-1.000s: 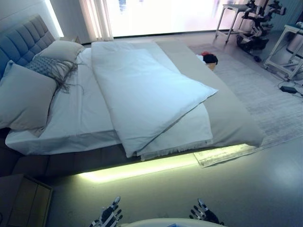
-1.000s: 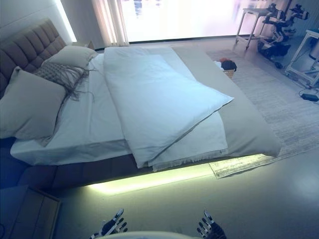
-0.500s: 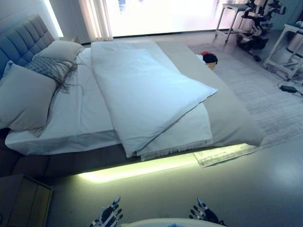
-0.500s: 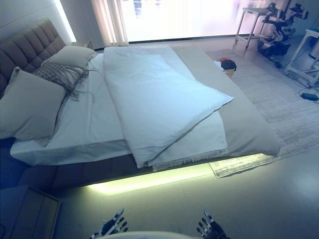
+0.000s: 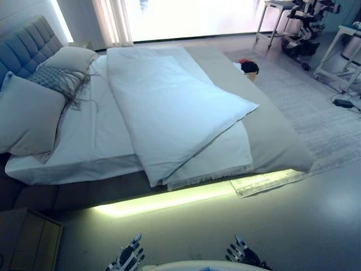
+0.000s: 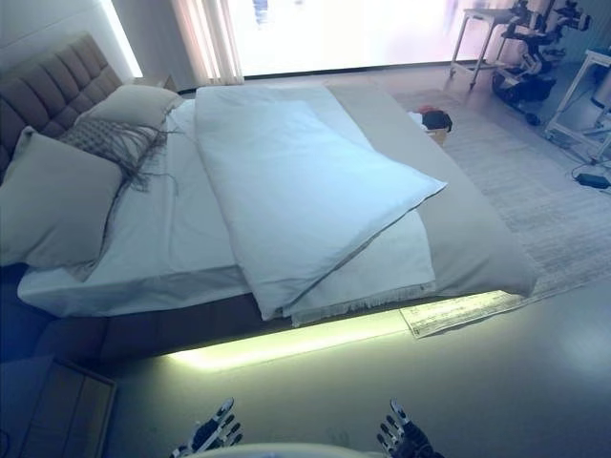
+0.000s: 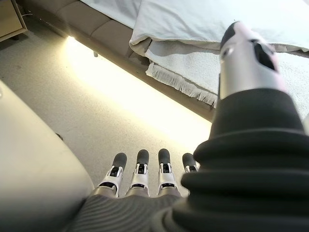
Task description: Make the bed neatly
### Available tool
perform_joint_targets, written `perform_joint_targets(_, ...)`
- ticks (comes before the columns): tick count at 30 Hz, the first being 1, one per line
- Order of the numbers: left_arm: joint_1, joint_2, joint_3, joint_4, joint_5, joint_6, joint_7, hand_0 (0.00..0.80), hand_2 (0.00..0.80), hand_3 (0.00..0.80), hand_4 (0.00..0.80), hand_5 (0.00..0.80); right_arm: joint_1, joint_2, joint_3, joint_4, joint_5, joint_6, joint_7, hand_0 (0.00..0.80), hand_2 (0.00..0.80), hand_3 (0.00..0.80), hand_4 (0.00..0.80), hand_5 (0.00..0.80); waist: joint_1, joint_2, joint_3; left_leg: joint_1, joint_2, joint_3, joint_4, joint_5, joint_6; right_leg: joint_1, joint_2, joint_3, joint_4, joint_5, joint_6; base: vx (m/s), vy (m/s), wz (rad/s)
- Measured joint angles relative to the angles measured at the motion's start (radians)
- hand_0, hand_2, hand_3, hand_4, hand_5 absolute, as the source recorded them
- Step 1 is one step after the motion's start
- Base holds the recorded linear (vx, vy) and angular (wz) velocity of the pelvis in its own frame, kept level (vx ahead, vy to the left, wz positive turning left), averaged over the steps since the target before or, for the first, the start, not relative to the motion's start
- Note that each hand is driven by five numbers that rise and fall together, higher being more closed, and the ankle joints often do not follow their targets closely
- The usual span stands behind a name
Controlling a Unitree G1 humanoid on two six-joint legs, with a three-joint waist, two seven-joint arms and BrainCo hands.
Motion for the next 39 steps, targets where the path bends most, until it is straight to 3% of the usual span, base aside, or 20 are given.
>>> perform_joint_targets(2,-0.003,0.003,0.034,0.018,-0.009,-0.001,0.014,0.0,0.0,0.0,0.0,0.0,-0.017,-0.001,0.001,0.009,-0.009,0.001,-0.001,0.0,0.0,0.0,0.0,0.0,0.001,0.012,0.022,-0.02,0.024,-0.007,0.066,-0.027,-0.014,-0.017,0.015,0.008,0.046,-0.029,-0.015,0.034,-0.187,-0.12)
perform_joint_targets(3,-0.012,0.01,0.059,0.033,-0.023,-0.004,0.017,0.0,0.0,0.0,0.0,0.0,-0.04,0.003,0.0,0.023,-0.009,0.001,-0.003,0.0,0.0,0.0,0.0,0.0,0.002,-0.003,0.033,-0.054,0.027,-0.023,0.141,-0.04,-0.031,-0.049,0.011,0.026,0.099,-0.057,-0.032,0.04,-0.178,-0.17)
perform_joint_targets(5,-0.032,0.028,0.113,0.069,-0.04,-0.009,0.02,0.0,0.0,0.0,0.0,0.0,-0.086,0.006,-0.001,0.039,-0.017,0.003,-0.012,0.0,0.0,0.0,0.0,0.0,0.008,-0.039,0.069,-0.208,0.025,-0.083,0.43,-0.007,-0.077,-0.11,-0.004,0.051,0.214,-0.101,-0.054,0.105,-0.058,-0.22)
perform_joint_targets(7,-0.029,0.022,0.123,0.088,-0.055,-0.005,0.02,0.0,0.0,0.0,0.0,0.0,-0.09,-0.009,-0.002,0.042,-0.024,0.0,-0.034,0.0,0.0,0.0,0.0,0.0,0.027,-0.049,0.087,-0.285,0.019,-0.114,0.556,0.063,-0.066,-0.101,-0.01,0.07,0.22,-0.102,-0.079,0.219,0.081,-0.25)
perform_joint_targets(9,-0.035,-0.004,0.117,0.086,-0.056,0.001,0.017,0.0,0.0,0.0,0.0,0.0,-0.092,-0.048,-0.017,0.066,-0.043,0.0,-0.062,0.0,0.0,0.0,0.0,0.0,0.029,-0.019,0.099,-0.316,-0.015,-0.114,0.519,0.046,-0.08,-0.1,-0.008,0.072,0.218,-0.102,-0.086,0.322,0.124,-0.1)
perform_joint_targets(11,-0.035,-0.011,0.111,0.092,-0.058,0.001,0.016,0.0,0.0,0.0,0.0,0.0,-0.093,-0.069,-0.037,0.091,-0.056,0.0,-0.076,0.0,0.0,0.0,0.0,0.0,0.025,0.013,0.108,-0.293,-0.014,-0.073,0.28,0.056,-0.07,-0.09,0.015,0.072,0.169,-0.089,-0.108,0.43,0.126,-0.09)
perform_joint_targets(14,-0.067,-0.01,0.111,0.105,-0.066,0.001,0.021,0.0,0.0,0.0,0.0,0.0,-0.093,-0.067,-0.054,0.129,-0.056,0.001,-0.076,0.0,0.0,0.0,0.0,0.0,0.053,0.007,0.13,-0.277,0.014,-0.087,-0.076,0.085,-0.059,-0.044,0.054,0.118,0.042,-0.066,-0.143,0.434,0.109,-0.08)
perform_joint_targets(16,-0.067,-0.014,0.113,0.105,-0.065,0.0,0.025,0.0,0.0,0.0,0.0,0.0,-0.084,-0.069,-0.08,0.142,-0.055,0.0,-0.071,0.0,0.0,0.0,0.0,0.0,0.061,-0.002,0.154,-0.28,0.058,-0.074,-0.065,0.087,-0.057,0.009,0.067,0.159,0.002,-0.063,-0.146,0.459,0.241,-0.3)
perform_joint_targets(18,-0.059,-0.016,0.12,0.111,-0.065,0.0,0.031,0.0,0.0,0.0,0.0,0.0,-0.062,-0.069,-0.09,0.137,-0.055,-0.002,-0.059,0.0,0.0,0.0,0.0,0.0,0.086,-0.005,0.14,-0.281,0.09,-0.019,0.028,0.073,-0.069,0.007,0.044,0.161,0.015,-0.064,-0.146,0.527,0.32,-0.7)
perform_joint_targets(19,-0.059,-0.016,0.12,0.112,-0.065,0.0,0.038,0.0,0.0,0.0,0.0,0.0,-0.062,-0.068,-0.087,0.137,-0.055,-0.002,-0.056,0.0,0.0,0.0,0.0,0.0,0.086,-0.008,0.135,-0.284,0.087,-0.002,0.087,0.071,-0.067,0.009,0.023,0.162,0.007,-0.067,-0.14,0.552,0.337,-0.87)
perform_joint_targets(20,-0.057,-0.024,0.129,0.118,-0.064,-0.001,0.045,0.0,0.0,0.0,0.0,0.0,-0.061,-0.075,-0.086,0.138,-0.055,-0.002,-0.054,0.0,0.0,0.0,0.0,0.0,0.088,0.004,0.11,-0.277,0.068,0.004,0.148,0.05,-0.057,0.036,0.003,0.159,-0.018,-0.085,-0.099,0.547,0.348,-0.6)
perform_joint_targets(21,-0.053,-0.029,0.147,0.117,-0.063,-0.002,0.047,0.0,0.0,0.0,0.0,0.0,-0.04,-0.087,-0.09,0.139,-0.055,0.0,-0.052,0.0,0.0,0.0,0.0,0.0,0.077,0.034,0.088,-0.252,0.066,-0.002,0.118,0.067,-0.012,0.046,0.001,0.149,0.019,-0.112,-0.078,0.505,0.34,-0.31)
perform_joint_targets(22,-0.058,0.003,0.151,0.094,-0.06,-0.004,0.046,0.0,0.0,0.0,0.0,0.0,-0.015,-0.055,-0.093,0.138,-0.058,0.004,-0.046,0.0,0.0,0.0,0.0,0.0,0.076,-0.015,0.089,-0.218,0.016,0.017,0.11,0.089,0.032,0.071,-0.057,0.131,0.061,-0.128,-0.02,0.43,0.306,0.1)
perform_joint_targets(24,-0.058,0.054,0.159,0.045,-0.053,-0.01,0.045,0.0,0.0,0.0,0.0,0.0,0.02,0.005,-0.092,0.14,-0.068,0.001,-0.032,0.0,0.0,0.0,0.0,0.0,0.081,-0.069,0.056,-0.206,-0.04,0.02,0.103,0.061,0.056,0.085,-0.11,0.086,0.088,-0.12,0.01,0.336,0.268,0.27)
perform_joint_targets(26,-0.08,0.077,0.159,0.033,-0.033,-0.011,0.046,0.0,0.0,0.0,0.0,0.0,0.013,0.007,-0.089,0.138,-0.063,-0.003,-0.027,0.0,0.0,0.0,0.0,0.0,0.088,-0.086,0.044,-0.21,-0.068,0.018,0.106,0.04,0.072,0.08,-0.134,0.059,0.106,-0.104,0.034,0.319,0.286,0.24)
perform_joint_targets(31,-0.093,0.077,0.156,0.063,-0.014,0.005,0.041,0.0,0.0,0.0,0.0,0.0,-0.034,0.011,-0.088,0.114,-0.044,-0.003,-0.006,0.0,0.0,0.0,0.0,0.0,0.085,-0.078,0.015,-0.216,-0.114,0.03,0.135,-0.028,0.112,0.047,-0.181,0.037,0.21,-0.083,0.033,0.309,0.246,0.21)
perform_joint_targets(33,-0.093,0.079,0.134,0.066,-0.004,0.006,0.04,0.0,0.0,0.0,0.0,0.0,-0.045,0.011,-0.087,0.105,-0.039,-0.003,-0.005,0.0,0.0,0.0,0.0,0.0,0.085,-0.068,-0.001,-0.226,-0.129,0.019,0.141,-0.038,0.132,-0.006,-0.193,0.067,0.302,-0.077,0.039,0.242,0.17,0.3)
perform_joint_targets(36,-0.095,0.085,0.103,0.066,0.025,0.007,0.037,0.0,0.0,0.0,0.0,0.0,-0.044,0.01,-0.088,0.084,-0.033,-0.002,-0.003,0.0,0.0,0.0,0.0,0.0,0.058,-0.049,-0.009,-0.205,-0.13,0.012,0.109,-0.027,0.156,-0.147,-0.182,0.14,0.575,0.008,0.077,0.243,0.138,0.52)
perform_joint_targets(37,-0.093,0.092,0.091,0.069,0.025,0.007,0.037,0.0,0.0,0.0,0.0,0.0,-0.043,0.01,-0.094,0.071,-0.024,-0.007,-0.005,0.0,0.0,0.0,0.0,0.0,0.051,-0.044,-0.005,-0.186,-0.129,0.0,0.092,-0.024,0.16,-0.194,-0.175,0.147,0.656,-0.022,0.078,0.195,0.031,0.3)
perform_joint_targets(39,-0.091,0.1,0.082,0.068,0.025,0.005,0.036,0.0,0.0,0.0,0.0,0.0,-0.043,0.005,-0.097,0.069,-0.016,-0.008,-0.01,0.0,0.0,0.0,0.0,0.0,0.051,-0.044,-0.005,-0.151,-0.122,0.004,0.059,-0.024,0.16,-0.277,-0.147,0.139,0.677,-0.09,0.072,0.138,-0.071,-0.02)
